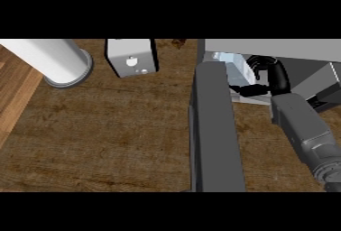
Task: Pick up the milk, place it into the microwave and close the microwave
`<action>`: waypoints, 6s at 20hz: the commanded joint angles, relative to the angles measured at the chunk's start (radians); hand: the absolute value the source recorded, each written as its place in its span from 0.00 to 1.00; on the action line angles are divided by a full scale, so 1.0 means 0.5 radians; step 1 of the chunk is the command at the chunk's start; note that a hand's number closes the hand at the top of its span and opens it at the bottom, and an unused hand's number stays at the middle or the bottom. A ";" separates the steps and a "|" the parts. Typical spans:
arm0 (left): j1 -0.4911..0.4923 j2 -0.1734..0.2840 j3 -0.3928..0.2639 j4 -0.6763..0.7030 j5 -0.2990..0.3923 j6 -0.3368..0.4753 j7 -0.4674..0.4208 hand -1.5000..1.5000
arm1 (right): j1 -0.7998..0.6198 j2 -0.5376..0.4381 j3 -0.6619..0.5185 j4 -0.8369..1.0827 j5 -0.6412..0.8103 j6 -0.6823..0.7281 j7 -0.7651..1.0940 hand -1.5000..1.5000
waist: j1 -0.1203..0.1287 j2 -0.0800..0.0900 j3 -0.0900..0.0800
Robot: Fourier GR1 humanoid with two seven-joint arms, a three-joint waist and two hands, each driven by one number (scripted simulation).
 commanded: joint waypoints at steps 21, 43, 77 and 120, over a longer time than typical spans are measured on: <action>-0.242 0.138 0.008 0.073 0.041 0.032 0.047 0.00 | -0.179 -0.216 -0.057 0.063 0.014 -0.342 0.160 1.00 | 0.143 0.102 0.012; -0.354 0.208 0.031 0.172 -0.091 0.051 0.079 0.00 | -0.300 -0.186 -0.148 0.048 -0.063 -0.216 0.154 0.00 | 0.211 0.112 0.016; -0.439 0.082 -0.218 0.364 -0.401 -0.001 0.094 0.00 | -0.448 0.103 -0.048 0.089 0.111 -0.458 0.334 0.00 | 0.007 0.012 -0.004; -1.147 -0.243 -1.121 1.493 -1.829 0.035 -0.425 1.00 | 1.420 0.224 -0.021 -0.835 -0.234 0.955 -0.297 0.00 | -0.357 -0.123 -0.022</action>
